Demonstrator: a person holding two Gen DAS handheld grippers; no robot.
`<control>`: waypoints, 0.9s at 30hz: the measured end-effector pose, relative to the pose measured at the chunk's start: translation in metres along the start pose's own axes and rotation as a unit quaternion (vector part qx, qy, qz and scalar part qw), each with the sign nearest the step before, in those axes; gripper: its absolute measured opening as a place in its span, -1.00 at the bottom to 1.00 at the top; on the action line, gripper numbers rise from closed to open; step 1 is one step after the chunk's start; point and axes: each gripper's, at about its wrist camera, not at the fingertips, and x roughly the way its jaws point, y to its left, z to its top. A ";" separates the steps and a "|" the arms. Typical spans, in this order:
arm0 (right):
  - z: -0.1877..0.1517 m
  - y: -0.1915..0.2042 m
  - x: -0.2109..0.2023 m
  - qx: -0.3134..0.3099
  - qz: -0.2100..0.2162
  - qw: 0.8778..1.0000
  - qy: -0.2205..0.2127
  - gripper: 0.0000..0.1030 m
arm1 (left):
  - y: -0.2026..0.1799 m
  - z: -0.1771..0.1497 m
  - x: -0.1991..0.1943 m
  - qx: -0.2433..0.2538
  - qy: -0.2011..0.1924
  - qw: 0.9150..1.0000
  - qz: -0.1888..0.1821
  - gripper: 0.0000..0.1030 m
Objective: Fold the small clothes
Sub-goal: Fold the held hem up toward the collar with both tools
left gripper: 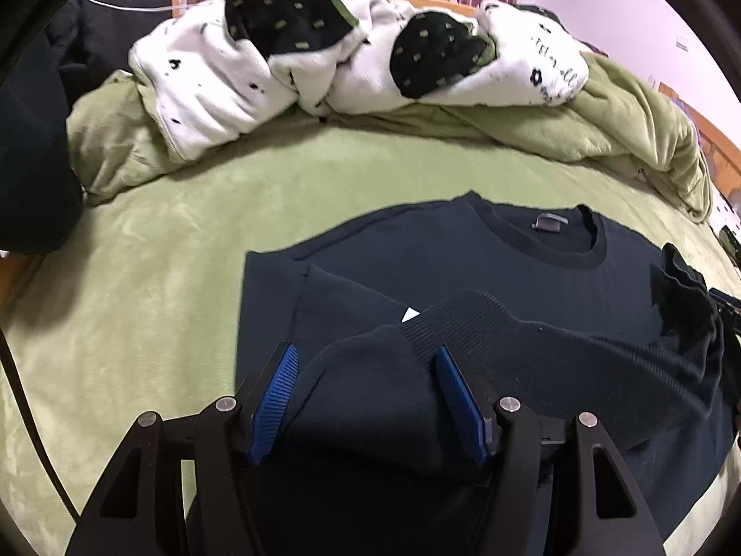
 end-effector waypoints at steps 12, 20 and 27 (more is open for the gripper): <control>0.007 0.006 0.032 -0.018 -0.012 1.000 0.015 0.38 | -0.001 -0.005 0.023 0.005 0.003 1.000 0.005 0.16; 0.007 0.008 0.041 -0.025 -0.006 0.999 0.026 -0.29 | -0.008 -0.010 0.016 0.025 -0.019 0.999 0.004 -0.46; 0.012 0.010 0.022 -0.034 -0.002 0.999 -0.018 -0.74 | 0.000 -0.008 -0.006 0.006 -0.076 0.997 0.016 -0.86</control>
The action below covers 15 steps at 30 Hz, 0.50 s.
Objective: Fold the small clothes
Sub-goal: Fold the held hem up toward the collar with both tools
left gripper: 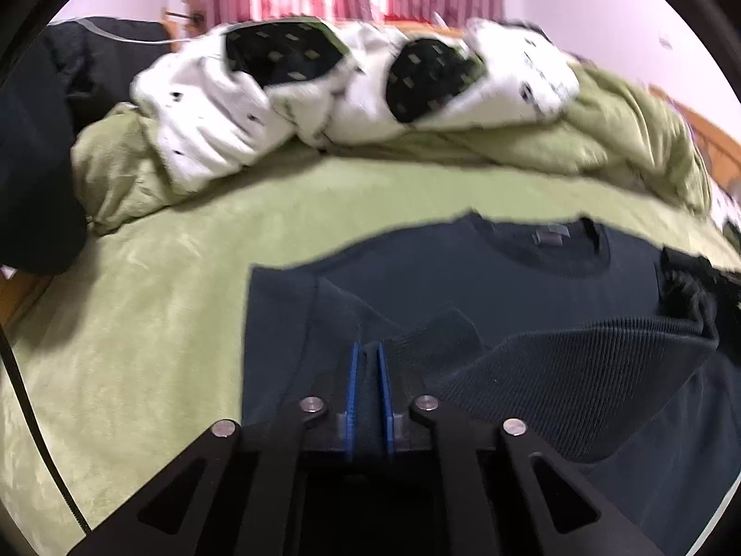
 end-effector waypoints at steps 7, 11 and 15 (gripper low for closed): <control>0.019 -0.016 -0.017 0.033 -0.018 0.998 -0.053 -0.75 | 0.021 0.014 -0.001 -0.043 -0.023 0.998 0.030 -0.86; 0.016 -0.011 0.001 0.032 -0.038 0.999 -0.024 -0.72 | 0.019 0.012 0.007 -0.037 -0.003 0.999 0.033 -0.77; 0.014 -0.016 0.017 0.040 -0.032 0.999 0.010 -0.43 | 0.023 0.013 0.015 -0.047 0.017 0.999 0.012 -0.63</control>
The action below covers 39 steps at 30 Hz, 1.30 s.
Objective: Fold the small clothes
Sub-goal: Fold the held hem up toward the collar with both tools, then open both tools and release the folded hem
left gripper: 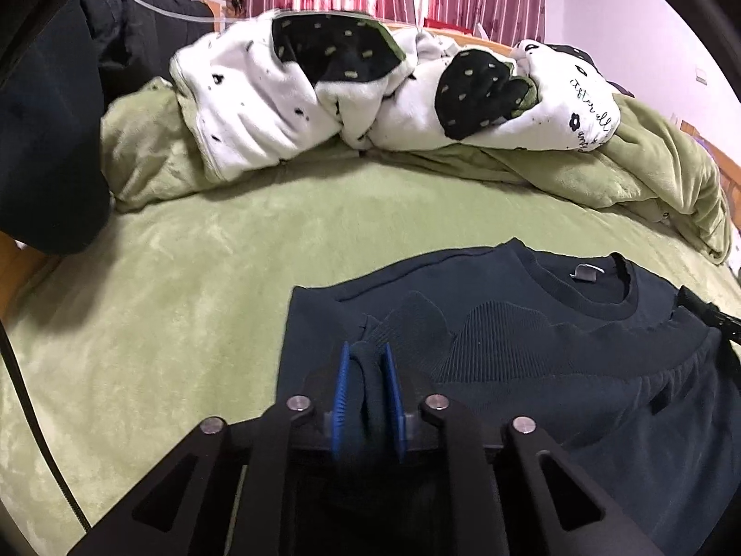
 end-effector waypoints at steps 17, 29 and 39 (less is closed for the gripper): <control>0.013 0.012 0.036 -0.039 0.008 0.999 0.026 -0.31 | -0.005 0.014 0.029 -0.004 0.003 1.000 -0.021 -0.77; 0.018 0.008 0.033 -0.016 -0.020 1.000 -0.009 -0.49 | 0.010 0.017 0.026 -0.039 -0.022 0.999 0.004 -0.78; 0.010 0.005 0.017 -0.021 -0.037 0.999 -0.007 -0.11 | 0.006 0.014 0.019 -0.028 0.000 0.999 0.038 -0.47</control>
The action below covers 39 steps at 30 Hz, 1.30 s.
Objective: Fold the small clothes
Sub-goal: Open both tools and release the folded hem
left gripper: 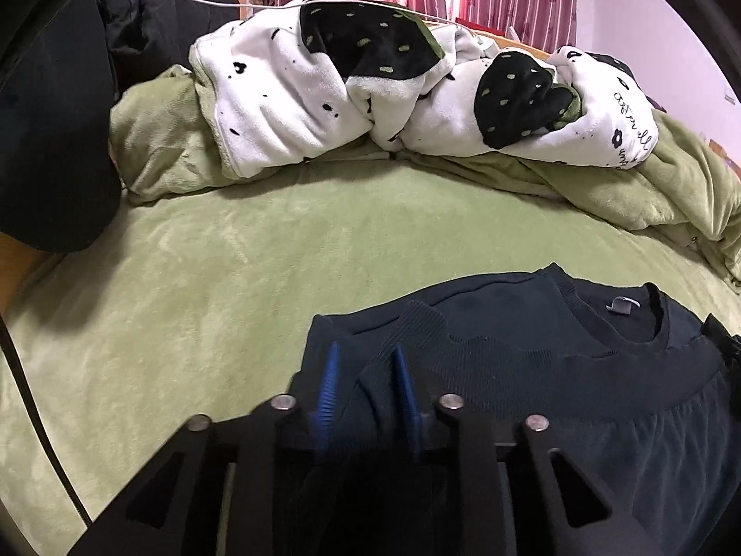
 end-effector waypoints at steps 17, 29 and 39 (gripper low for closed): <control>-0.059 0.114 -0.146 -0.039 0.111 0.993 -0.026 0.31 | 0.046 -0.041 -0.118 -0.023 0.015 0.999 -0.024 -0.20; -0.142 0.291 -0.208 -0.151 0.191 0.969 -0.037 0.33 | 0.130 -0.078 -0.150 -0.051 0.019 0.998 -0.022 0.40; -0.182 0.368 -0.208 -0.209 0.212 0.954 -0.037 0.33 | 0.178 -0.106 -0.130 -0.071 0.053 0.995 -0.035 0.40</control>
